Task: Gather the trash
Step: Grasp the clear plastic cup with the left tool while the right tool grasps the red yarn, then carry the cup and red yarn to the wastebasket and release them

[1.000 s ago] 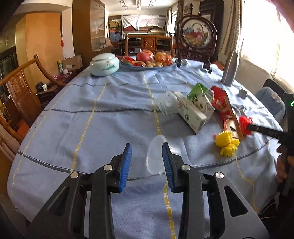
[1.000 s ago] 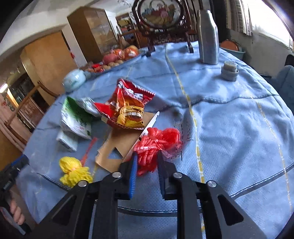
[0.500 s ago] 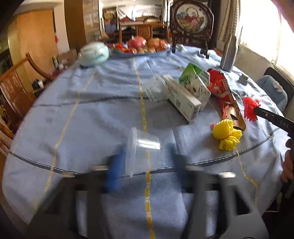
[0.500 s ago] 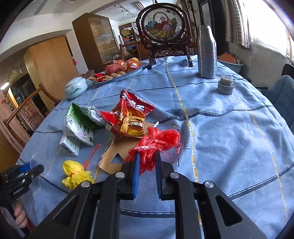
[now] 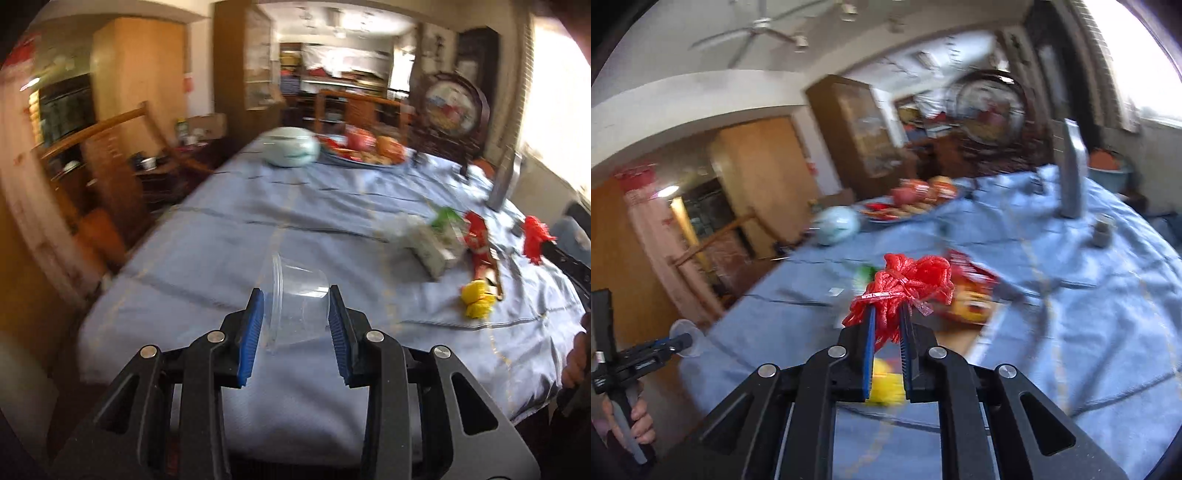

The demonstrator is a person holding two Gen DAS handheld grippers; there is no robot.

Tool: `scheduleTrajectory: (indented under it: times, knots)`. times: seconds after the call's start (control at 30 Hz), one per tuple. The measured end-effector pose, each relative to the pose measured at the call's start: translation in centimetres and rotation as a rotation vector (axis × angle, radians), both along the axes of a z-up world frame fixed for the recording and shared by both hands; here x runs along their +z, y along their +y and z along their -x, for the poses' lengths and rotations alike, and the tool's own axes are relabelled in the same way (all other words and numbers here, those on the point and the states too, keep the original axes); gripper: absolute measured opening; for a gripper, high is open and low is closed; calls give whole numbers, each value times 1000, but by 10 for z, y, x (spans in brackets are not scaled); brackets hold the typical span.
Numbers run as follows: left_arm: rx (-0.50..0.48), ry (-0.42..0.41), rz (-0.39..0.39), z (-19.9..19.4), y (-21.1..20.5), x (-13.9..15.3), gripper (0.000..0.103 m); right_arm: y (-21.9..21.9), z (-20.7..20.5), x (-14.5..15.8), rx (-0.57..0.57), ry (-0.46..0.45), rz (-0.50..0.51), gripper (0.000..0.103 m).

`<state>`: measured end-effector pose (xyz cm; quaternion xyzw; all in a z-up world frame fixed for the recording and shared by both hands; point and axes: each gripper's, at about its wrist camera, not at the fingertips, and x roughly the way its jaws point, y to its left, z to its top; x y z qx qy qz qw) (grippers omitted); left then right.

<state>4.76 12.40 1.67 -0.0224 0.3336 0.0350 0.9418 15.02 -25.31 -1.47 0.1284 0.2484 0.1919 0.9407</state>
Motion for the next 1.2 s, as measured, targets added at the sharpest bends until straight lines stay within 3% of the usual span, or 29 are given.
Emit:
scheduleTrajectory:
  times: [0.17,0.3,0.53,0.6,0.67,0.87,1.13,1.2]
  knots:
    - [206,11,27,70,65,-3,36,57,14,10,219,-18,-36,13]
    - [375,65,75,124,120,-27,36,110,24,15,385,-1,-52,13]
    - [516,164,204,152,194,-89,37,205,48,20,590,37,-12,13]
    - [557,182,233,154,210,-103,46,232,57,20,635,49,8,13]
    - [624,185,253,162,229,-115,69,259,64,17,681,68,34,13]
    - [791,115,294,193,262,-110,93,344,81,-1,825,148,90,13]
    - [1022,45,228,236,295,-95,96,442,111,-35,1012,236,176,13]
    - [1038,47,240,242,302,-98,96,470,117,-48,1062,262,200,21]
